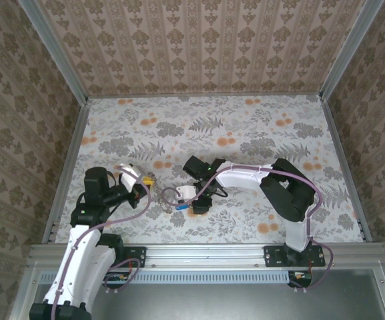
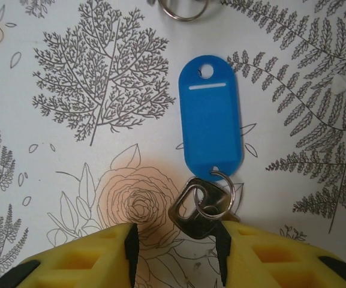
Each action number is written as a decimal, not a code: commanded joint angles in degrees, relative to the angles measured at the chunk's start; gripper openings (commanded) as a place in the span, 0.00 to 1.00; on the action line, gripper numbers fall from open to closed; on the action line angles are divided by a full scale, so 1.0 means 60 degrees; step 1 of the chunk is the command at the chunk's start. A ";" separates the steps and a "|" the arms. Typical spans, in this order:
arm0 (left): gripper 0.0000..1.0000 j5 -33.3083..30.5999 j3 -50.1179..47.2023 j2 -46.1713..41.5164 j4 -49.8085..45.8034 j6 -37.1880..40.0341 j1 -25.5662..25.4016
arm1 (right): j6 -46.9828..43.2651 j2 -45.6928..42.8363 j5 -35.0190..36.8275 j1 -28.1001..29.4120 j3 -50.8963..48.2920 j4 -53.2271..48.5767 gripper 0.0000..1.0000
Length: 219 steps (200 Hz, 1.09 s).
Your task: Put the keys on the keyring
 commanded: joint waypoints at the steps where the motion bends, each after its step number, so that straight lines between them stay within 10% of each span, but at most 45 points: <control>1: 0.00 0.0297 -0.0064 -0.0091 0.0214 -0.0154 0.0079 | 0.0251 -0.0322 -0.0465 -0.0069 -0.0171 0.0089 0.42; 219: 0.00 -0.0833 0.0153 -0.0266 -0.0268 -0.0084 0.0373 | 0.0811 0.0195 0.0764 0.0448 -0.0489 0.1050 0.33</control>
